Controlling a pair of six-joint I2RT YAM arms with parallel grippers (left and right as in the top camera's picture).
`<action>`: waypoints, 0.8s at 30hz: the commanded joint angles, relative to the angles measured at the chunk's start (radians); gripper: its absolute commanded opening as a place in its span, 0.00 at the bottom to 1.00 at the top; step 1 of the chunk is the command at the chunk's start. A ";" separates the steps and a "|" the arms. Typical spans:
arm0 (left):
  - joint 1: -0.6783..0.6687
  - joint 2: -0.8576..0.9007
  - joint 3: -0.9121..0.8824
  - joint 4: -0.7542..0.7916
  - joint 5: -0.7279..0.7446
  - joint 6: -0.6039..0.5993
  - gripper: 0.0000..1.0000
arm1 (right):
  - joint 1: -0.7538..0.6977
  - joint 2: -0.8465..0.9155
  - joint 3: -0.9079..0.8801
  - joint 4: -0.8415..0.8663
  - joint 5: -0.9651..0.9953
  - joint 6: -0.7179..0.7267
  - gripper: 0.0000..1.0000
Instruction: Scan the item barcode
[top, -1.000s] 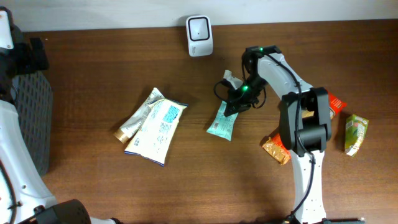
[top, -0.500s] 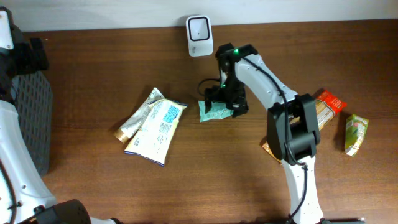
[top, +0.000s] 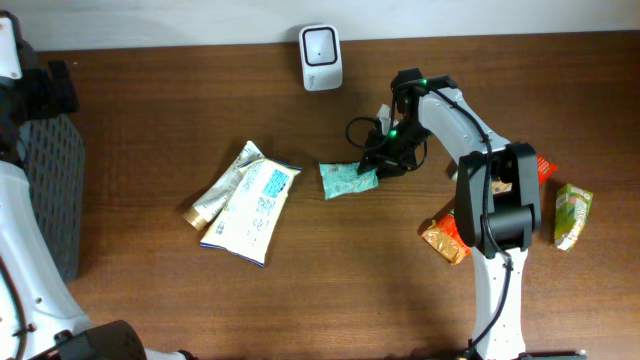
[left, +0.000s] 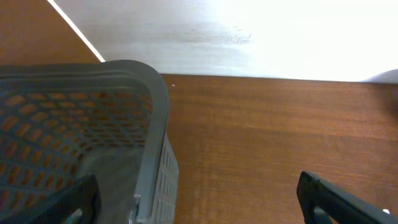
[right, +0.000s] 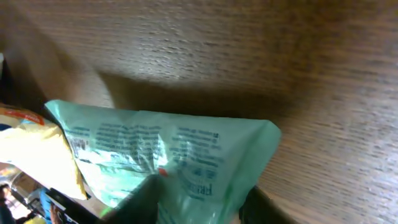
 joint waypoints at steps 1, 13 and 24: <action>-0.001 -0.015 0.007 0.001 0.003 0.015 0.99 | 0.006 -0.019 -0.009 -0.005 -0.002 -0.002 0.04; -0.001 -0.015 0.007 0.001 0.003 0.015 0.99 | 0.051 -0.622 0.037 0.127 0.132 -0.123 0.04; -0.001 -0.015 0.007 0.001 0.003 0.015 0.99 | 0.279 -0.019 0.037 1.565 0.960 -0.996 0.04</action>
